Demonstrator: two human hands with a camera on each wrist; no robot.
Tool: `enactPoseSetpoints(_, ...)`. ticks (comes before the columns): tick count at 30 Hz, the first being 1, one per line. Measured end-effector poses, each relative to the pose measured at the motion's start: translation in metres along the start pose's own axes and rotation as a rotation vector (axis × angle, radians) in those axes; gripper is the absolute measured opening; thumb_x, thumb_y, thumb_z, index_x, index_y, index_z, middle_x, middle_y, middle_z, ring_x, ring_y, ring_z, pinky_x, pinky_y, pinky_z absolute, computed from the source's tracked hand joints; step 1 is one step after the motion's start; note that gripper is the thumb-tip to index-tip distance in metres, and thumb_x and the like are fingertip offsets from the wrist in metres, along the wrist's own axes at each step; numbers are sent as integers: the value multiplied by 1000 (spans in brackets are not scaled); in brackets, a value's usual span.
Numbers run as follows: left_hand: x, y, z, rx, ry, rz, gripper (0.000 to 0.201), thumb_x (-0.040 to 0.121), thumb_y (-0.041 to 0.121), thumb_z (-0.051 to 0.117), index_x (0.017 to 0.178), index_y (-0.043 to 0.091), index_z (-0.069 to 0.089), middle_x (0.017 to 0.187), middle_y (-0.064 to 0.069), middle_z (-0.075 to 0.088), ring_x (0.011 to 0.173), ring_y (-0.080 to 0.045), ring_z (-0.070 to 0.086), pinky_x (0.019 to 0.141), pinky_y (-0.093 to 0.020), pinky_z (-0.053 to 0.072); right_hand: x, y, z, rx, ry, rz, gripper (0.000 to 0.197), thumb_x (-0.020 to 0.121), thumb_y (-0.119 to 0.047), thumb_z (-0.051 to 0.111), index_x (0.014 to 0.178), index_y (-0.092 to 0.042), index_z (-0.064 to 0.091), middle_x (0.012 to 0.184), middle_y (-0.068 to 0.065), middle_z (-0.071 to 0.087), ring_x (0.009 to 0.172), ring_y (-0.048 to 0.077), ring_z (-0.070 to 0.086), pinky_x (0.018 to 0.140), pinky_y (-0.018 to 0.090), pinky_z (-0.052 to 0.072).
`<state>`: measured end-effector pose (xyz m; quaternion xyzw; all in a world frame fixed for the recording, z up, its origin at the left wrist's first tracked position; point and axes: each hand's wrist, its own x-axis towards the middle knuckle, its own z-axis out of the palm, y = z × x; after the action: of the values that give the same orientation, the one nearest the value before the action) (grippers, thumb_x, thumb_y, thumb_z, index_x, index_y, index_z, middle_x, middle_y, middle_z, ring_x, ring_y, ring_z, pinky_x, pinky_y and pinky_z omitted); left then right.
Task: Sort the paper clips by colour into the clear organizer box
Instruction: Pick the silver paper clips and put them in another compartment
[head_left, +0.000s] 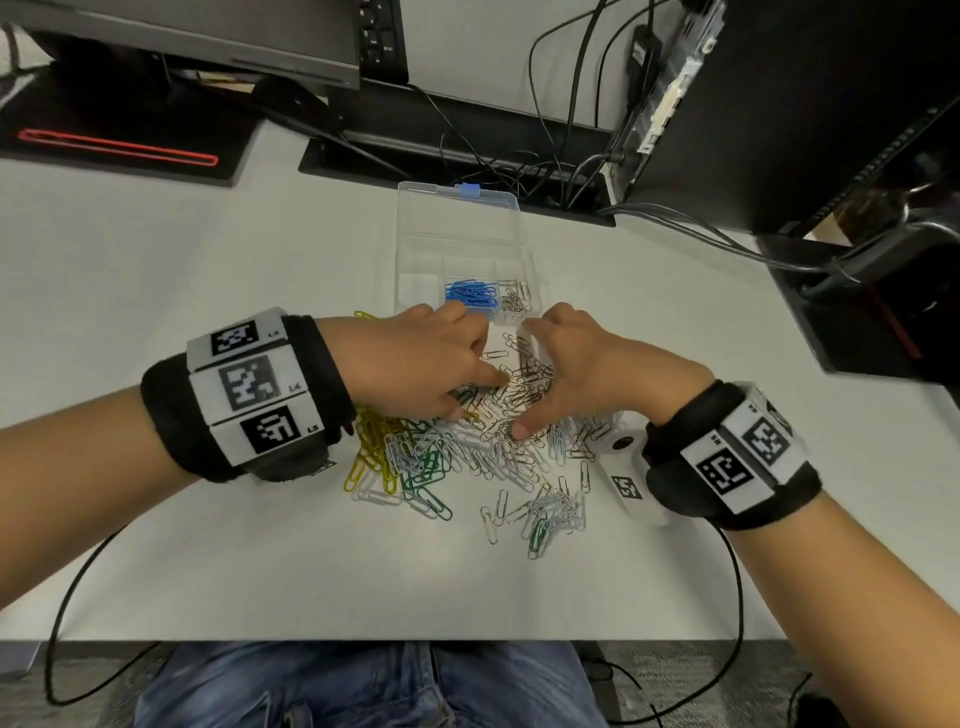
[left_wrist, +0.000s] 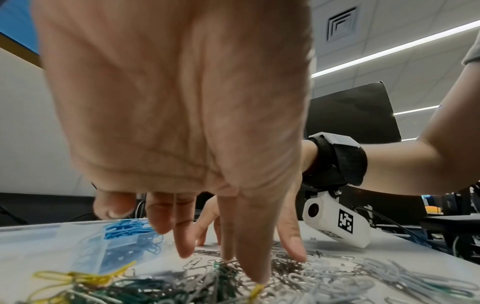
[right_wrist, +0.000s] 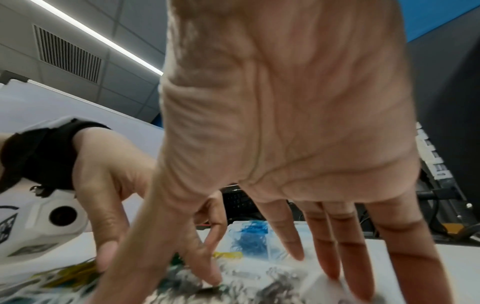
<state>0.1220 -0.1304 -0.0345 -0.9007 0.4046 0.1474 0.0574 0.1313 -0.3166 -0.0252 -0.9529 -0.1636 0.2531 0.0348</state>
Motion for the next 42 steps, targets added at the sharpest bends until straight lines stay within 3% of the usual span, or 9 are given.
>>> enactPoseSetpoints(3, -5, 1, 2, 28, -15, -5, 56, 94, 47, 46, 146, 40, 25, 124, -1, 33, 116, -19, 28, 92, -32, 32, 2, -4, 5, -59, -5, -19, 108, 56, -57, 82, 140, -12, 32, 132, 4, 29, 126, 21, 28, 103, 40, 40)
enactPoseSetpoints(10, -18, -7, 0, 15, -12, -44, 47, 95, 47, 45, 141, 41, 36, 123, 1, 35, 116, -19, 29, 91, -32, 32, 4, -6, 3, 28, 80, -119, 51, 77, -24, 76, 120, -11, 53, 116, 3, 45, 103, 21, 49, 90, 36, 45)
enactPoseSetpoints(16, -18, -8, -2, -3, -23, -64, 49, 93, 49, 46, 140, 39, 37, 124, 1, 35, 116, -18, 29, 89, -31, 30, 9, -11, 7, 10, 112, -138, 9, 86, -8, 61, 93, -12, 58, 89, 2, 51, 82, 20, 50, 58, 23, 36)
enactPoseSetpoints(19, -15, -4, -3, -3, -19, -77, 54, 93, 48, 48, 143, 34, 32, 127, 0, 34, 117, -19, 28, 91, -32, 29, 10, -11, 7, 20, 119, -139, 10, 87, -6, 58, 96, -9, 62, 86, 1, 51, 79, 18, 49, 56, 18, 33)
enactPoseSetpoints(26, -7, 0, -3, 11, -38, -67, 63, 92, 50, 47, 145, 26, 24, 143, 3, 29, 122, -21, 26, 99, -37, 26, 9, 8, -1, 205, 129, -111, 4, 86, -9, 64, 86, -13, 62, 82, -3, 57, 78, 15, 55, 64, 19, 42)
enactPoseSetpoints(30, -6, 5, 0, 47, -105, -34, 67, 93, 53, 41, 148, 23, 19, 152, 5, 22, 128, -23, 22, 104, -41, 23, 10, 15, -20, 304, 244, -109, 5, 87, -6, 63, 84, -10, 63, 71, -3, 59, 62, 9, 54, 61, 19, 45)
enactPoseSetpoints(35, -13, 2, -1, 44, -108, -83, 70, 92, 56, 41, 150, 27, 13, 157, 1, 6, 135, -24, 11, 106, -40, 17, 27, 7, -46, 351, 380, -105, 3, 88, -9, 63, 86, -8, 64, 70, -1, 61, 57, 4, 54, 56, 15, 43)
enactPoseSetpoints(39, -21, -3, 1, 60, -153, -126, 66, 93, 57, 39, 149, 33, 14, 157, -2, 2, 137, -25, 8, 107, -41, 17, 48, 1, -50, 304, 389, -59, 7, 89, -7, 61, 91, -1, 65, 69, -5, 56, 59, 4, 51, 53, 14, 40)
enactPoseSetpoints(42, -26, -5, 3, 67, -155, -145, 67, 93, 58, 38, 149, 32, 12, 157, -1, 2, 136, -24, 9, 106, -40, 17, 54, 6, -45, 324, 382, -7, 14, 87, -12, 65, 98, -3, 66, 82, 1, 60, 73, 14, 57, 58, 18, 44)
